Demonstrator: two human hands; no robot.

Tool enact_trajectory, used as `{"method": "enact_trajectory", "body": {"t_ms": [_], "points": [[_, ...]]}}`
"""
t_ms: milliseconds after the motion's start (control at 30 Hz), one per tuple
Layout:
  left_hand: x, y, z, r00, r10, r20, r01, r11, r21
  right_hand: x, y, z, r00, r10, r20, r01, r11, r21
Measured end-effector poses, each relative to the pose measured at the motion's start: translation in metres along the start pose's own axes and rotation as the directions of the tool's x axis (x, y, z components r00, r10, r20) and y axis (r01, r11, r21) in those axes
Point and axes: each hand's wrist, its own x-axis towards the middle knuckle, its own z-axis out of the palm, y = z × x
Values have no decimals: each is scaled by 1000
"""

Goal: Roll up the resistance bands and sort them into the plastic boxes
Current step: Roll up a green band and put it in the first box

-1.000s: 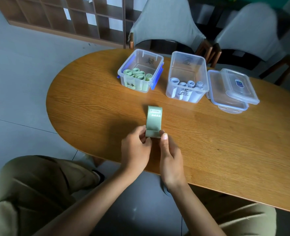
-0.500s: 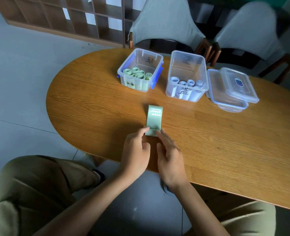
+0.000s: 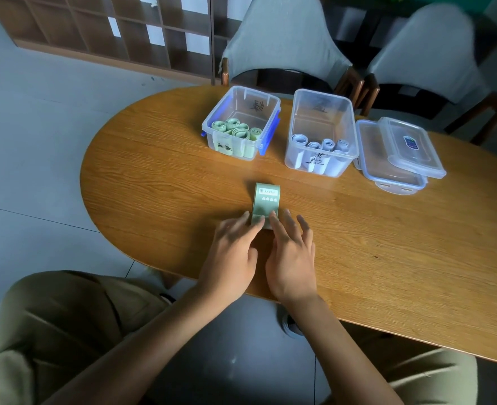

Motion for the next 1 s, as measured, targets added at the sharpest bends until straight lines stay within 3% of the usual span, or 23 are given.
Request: {"method": "enact_trajectory", "body": {"t_ms": [200,367,633,833,1000], "points": [[14,0,4,999,-1,47,-6,989,146,18,10,0,999,-5,41,1,995,96],[30,-4,4,997,-12,80,-5,978,209,13,14,3,997,-44,-62,54,985,164],[49,-7,5,985,-65,158,31,978,209,9,13,9,996,-55,-65,59,996,61],[52,-4,2,982,-164,92,177,973,-151,21,11,2,999,-40,-11,40,999,23],[48,10,-1,916,-360,176,399,780,-483,34,4,-3,999,-22,22,21,997,80]]}}
